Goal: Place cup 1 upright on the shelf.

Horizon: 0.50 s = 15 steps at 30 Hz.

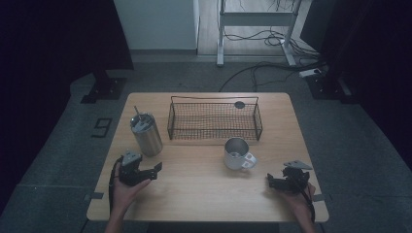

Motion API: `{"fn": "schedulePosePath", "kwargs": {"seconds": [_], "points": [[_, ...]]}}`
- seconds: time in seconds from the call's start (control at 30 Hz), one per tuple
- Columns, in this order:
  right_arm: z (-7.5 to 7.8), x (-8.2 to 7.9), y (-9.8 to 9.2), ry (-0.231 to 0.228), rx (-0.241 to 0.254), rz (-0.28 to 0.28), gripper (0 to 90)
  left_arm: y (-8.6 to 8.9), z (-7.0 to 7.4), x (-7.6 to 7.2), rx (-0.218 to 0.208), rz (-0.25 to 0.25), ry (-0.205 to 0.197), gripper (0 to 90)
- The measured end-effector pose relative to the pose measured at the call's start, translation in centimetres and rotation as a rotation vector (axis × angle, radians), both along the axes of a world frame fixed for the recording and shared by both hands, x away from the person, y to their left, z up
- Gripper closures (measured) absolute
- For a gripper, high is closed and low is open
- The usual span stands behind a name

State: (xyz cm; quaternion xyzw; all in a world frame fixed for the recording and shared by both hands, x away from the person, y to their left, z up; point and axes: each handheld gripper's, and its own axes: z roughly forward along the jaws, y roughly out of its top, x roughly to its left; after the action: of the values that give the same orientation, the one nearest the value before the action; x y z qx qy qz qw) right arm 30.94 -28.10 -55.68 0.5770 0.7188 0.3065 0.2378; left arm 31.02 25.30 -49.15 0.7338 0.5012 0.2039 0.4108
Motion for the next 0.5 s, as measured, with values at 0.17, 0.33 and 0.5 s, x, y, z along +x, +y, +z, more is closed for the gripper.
{"fn": "schedulePosePath", "kwargs": {"seconds": [0.17, 0.33, 0.5], "points": [[0.0, 0.0, 0.0, -0.001, -0.001, 0.0, 0.3, 0.7, 0.6, 0.1, -0.003, 0.043, -0.033, 11.4], [0.0, 0.0, 0.0, -0.002, 0.001, 0.002, 0.7, 1.2, 0.7, 0.8, -0.012, 0.078, -0.031, 11.4], [0.0, 0.0, 0.0, -0.004, 0.001, 0.012, 1.2, 1.2, 1.2, 1.7, 0.02, 0.107, -0.071, 12.1]]}}
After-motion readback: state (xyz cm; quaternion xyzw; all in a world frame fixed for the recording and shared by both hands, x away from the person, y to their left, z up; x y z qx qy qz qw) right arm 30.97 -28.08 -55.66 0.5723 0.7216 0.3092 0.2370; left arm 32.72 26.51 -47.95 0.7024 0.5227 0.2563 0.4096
